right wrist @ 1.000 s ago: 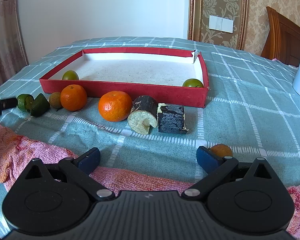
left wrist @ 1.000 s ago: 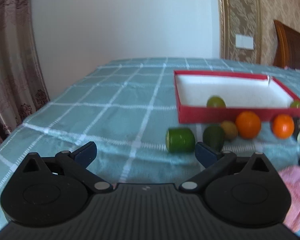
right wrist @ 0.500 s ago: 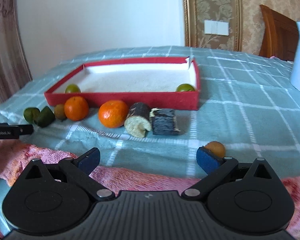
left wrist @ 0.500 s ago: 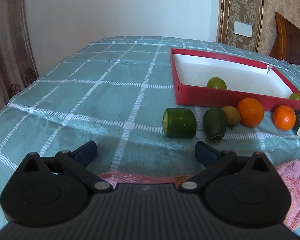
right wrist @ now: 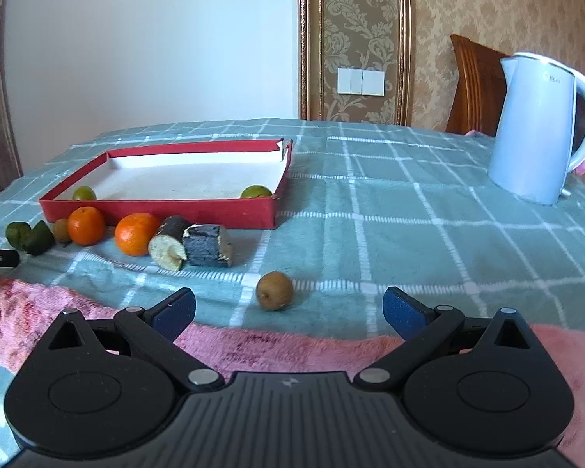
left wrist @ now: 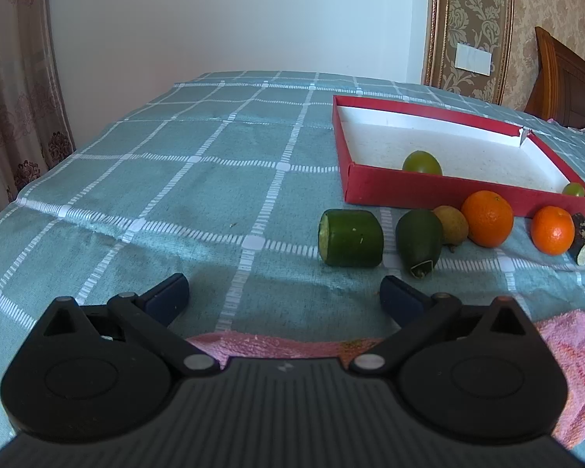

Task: Organize fruits
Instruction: 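Close the right tool around the brown kiwi, then carry the kiwi into the red box and open the right tool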

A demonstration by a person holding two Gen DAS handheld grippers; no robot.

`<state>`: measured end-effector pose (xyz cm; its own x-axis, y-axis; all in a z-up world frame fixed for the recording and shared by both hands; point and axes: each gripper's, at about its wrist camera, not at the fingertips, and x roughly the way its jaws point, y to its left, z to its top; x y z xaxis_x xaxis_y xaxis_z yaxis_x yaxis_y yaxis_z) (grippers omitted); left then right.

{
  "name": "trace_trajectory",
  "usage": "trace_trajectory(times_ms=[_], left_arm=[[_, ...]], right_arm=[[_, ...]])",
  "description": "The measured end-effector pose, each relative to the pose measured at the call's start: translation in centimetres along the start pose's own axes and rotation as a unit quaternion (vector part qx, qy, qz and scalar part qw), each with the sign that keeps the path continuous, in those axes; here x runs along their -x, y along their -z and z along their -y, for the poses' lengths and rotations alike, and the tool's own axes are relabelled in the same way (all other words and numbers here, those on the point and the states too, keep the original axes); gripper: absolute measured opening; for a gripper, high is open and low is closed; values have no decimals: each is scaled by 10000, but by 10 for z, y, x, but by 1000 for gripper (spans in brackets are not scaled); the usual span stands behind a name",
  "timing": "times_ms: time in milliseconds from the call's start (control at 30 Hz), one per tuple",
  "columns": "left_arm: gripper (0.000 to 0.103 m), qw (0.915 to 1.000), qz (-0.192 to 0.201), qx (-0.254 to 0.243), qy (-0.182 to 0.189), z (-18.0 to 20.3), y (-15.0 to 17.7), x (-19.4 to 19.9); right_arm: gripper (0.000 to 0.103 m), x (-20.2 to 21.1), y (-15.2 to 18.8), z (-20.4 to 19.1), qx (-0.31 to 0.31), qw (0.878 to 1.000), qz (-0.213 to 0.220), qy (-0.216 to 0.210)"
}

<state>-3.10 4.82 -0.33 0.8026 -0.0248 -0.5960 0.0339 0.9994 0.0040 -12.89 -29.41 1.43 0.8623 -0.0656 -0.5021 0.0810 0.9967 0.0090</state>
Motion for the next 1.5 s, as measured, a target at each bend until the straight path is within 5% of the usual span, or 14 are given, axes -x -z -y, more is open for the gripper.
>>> trace_trajectory(times_ms=[67,100,133,467,900,1100,1500], left_arm=[[103,10000,2,0,0,0,0,0],[103,10000,1,0,1,0,0,0],[103,10000,1,1,1,0,0,0],[103,10000,-1,2,-4,0,0,0],[103,10000,-2,-2,-6,0,0,0],[103,10000,-2,-2,-3,0,0,0],[103,10000,-3,3,-13,-1,0,0]], right_arm=[[78,-3,-2,-1,9,10000,8,-37],[58,-8,-3,0,-15,9999,-99,-100],[52,-11,-3,0,-52,9998,-164,-127],[49,-22,-6,-3,-20,9997,-198,-109],[24,-36,-5,-7,-9,9991,-389,-167],[24,-37,-5,-5,-113,9992,-362,-130],[24,-25,-57,-29,271,9982,319,-431]])
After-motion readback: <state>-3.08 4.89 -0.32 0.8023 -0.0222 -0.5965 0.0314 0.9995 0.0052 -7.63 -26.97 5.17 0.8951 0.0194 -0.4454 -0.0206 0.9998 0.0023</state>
